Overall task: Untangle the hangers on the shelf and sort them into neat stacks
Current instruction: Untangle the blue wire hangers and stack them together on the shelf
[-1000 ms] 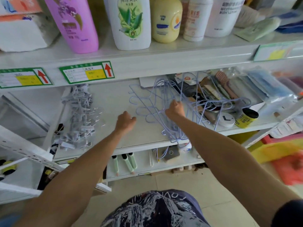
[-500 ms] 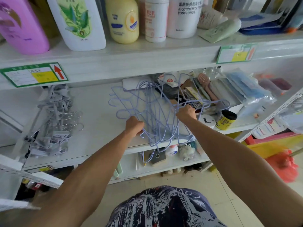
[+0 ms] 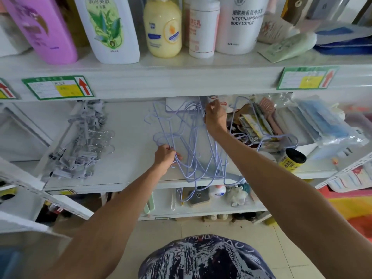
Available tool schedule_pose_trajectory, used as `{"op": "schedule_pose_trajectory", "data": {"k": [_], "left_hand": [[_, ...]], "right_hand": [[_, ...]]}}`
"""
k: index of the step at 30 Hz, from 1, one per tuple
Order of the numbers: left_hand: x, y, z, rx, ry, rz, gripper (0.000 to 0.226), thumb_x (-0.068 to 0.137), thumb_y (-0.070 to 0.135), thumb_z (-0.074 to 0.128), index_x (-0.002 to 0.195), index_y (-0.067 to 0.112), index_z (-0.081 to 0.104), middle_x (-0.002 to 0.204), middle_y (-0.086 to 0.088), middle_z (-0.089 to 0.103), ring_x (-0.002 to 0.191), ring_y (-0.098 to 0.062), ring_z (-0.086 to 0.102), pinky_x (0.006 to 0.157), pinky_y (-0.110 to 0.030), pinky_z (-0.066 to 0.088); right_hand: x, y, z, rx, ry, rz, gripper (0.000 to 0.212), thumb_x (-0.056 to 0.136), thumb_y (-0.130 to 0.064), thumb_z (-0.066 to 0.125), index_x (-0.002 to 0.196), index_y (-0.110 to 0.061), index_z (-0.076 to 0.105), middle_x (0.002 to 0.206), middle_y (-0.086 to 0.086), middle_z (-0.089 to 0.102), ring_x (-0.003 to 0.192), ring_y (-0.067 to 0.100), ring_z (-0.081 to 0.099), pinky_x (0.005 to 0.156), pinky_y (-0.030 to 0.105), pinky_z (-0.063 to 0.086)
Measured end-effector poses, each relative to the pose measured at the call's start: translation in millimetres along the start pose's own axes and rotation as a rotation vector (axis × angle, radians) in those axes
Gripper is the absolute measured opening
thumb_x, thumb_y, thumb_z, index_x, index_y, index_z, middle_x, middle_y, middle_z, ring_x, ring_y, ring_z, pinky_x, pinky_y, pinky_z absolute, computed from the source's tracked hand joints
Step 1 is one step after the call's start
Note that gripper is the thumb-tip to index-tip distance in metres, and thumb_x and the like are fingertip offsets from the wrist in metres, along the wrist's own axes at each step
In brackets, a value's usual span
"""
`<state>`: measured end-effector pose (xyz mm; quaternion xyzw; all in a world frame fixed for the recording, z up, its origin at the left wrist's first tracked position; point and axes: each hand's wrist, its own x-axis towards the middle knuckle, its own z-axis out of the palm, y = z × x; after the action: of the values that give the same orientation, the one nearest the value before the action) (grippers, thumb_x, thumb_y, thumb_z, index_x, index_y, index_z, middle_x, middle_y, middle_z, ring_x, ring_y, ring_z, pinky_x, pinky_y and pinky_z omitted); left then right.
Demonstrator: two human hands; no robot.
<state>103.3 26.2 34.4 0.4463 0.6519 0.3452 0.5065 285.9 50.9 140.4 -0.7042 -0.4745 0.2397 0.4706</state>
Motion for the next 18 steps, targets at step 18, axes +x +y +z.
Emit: {"op": "schedule_pose_trajectory", "data": {"k": [18], "left_hand": [[-6, -3, -31, -0.33, -0.206, -0.194, 0.025, 0.097, 0.029, 0.044, 0.092, 0.011, 0.062, 0.09, -0.012, 0.067, 0.076, -0.027, 0.065, 0.069, -0.034, 0.051]], "right_hand": [[-70, 23, 99, -0.324, -0.629, 0.001, 0.029, 0.098, -0.01, 0.041, 0.116, -0.004, 0.063, 0.116, 0.016, 0.064, 0.11, 0.034, 0.06, 0.087, 0.035, 0.047]]}}
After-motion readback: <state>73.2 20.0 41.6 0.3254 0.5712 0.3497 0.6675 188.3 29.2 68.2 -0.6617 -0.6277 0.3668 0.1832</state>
